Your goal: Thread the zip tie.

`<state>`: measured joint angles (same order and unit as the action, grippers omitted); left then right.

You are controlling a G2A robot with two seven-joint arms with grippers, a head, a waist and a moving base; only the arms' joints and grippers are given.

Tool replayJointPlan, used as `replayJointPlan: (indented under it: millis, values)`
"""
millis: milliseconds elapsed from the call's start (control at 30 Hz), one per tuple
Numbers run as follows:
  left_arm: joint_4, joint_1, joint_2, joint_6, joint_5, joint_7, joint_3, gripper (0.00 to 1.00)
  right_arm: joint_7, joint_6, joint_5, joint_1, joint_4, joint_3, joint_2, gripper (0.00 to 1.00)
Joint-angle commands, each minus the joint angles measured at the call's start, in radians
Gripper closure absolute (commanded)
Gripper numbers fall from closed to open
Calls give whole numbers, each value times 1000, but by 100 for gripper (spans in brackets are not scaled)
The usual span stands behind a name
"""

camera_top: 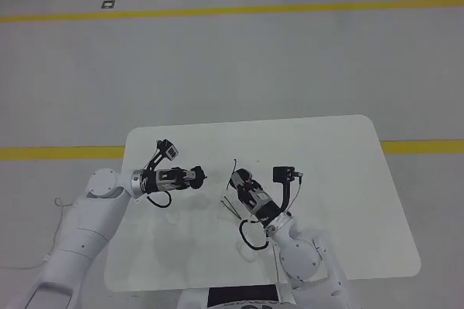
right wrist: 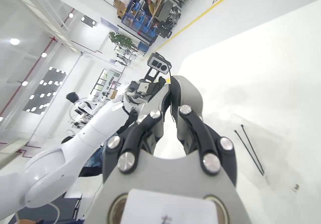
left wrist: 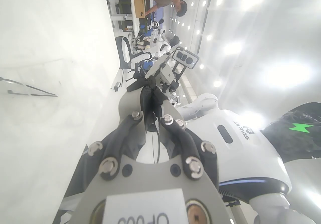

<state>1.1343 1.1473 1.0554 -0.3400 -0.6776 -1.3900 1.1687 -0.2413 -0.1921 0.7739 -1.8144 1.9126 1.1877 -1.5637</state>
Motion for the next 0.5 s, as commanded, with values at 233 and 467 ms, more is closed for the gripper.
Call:
replayJointPlan:
  millis: [233,467]
  values:
    - [0,0,0,0,0,0,0,100,281,-81,12,-15,-64,-58,2,100]
    - [0,0,0,0,0,0,0,100,460,-86,126,8,-116,-111,2,100]
